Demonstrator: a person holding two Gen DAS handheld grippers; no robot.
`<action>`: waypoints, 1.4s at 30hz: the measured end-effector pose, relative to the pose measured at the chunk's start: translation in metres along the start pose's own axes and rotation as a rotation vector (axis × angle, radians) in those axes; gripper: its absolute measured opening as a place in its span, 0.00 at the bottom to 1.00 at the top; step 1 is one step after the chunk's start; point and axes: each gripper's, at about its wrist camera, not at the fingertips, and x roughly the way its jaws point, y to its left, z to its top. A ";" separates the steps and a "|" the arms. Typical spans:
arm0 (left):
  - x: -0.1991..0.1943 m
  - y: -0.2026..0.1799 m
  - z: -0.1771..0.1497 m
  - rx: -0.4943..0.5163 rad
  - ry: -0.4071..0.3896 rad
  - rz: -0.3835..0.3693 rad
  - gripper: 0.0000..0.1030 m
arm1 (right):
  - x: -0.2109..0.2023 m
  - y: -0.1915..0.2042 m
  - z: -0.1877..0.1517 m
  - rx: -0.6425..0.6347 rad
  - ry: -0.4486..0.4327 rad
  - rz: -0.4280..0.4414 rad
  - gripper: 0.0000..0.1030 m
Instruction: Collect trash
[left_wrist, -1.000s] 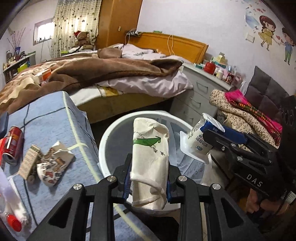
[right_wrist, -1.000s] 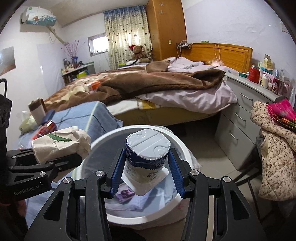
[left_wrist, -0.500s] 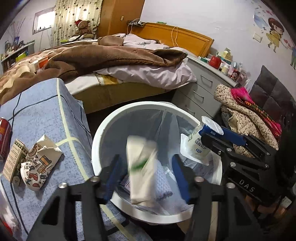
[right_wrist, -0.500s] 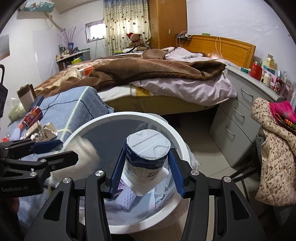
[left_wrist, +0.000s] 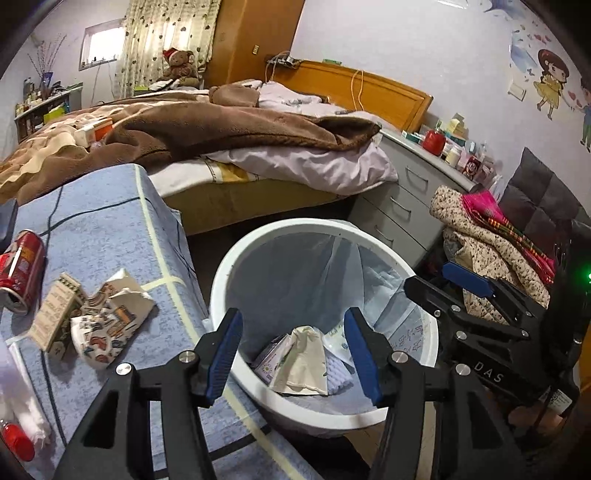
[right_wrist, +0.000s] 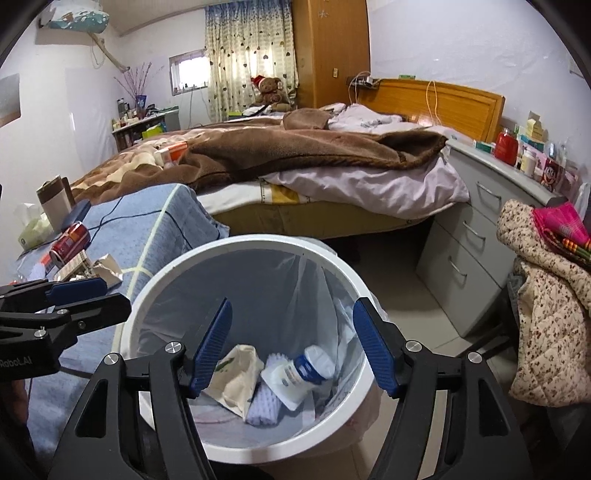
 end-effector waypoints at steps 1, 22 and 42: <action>-0.003 0.001 0.000 -0.004 -0.007 0.006 0.58 | -0.001 0.001 0.001 0.004 -0.006 0.003 0.68; -0.072 0.052 -0.024 -0.088 -0.124 0.092 0.60 | -0.028 0.047 0.003 -0.013 -0.115 0.067 0.68; -0.146 0.182 -0.071 -0.333 -0.203 0.349 0.69 | 0.020 0.137 0.008 -0.078 -0.030 0.245 0.68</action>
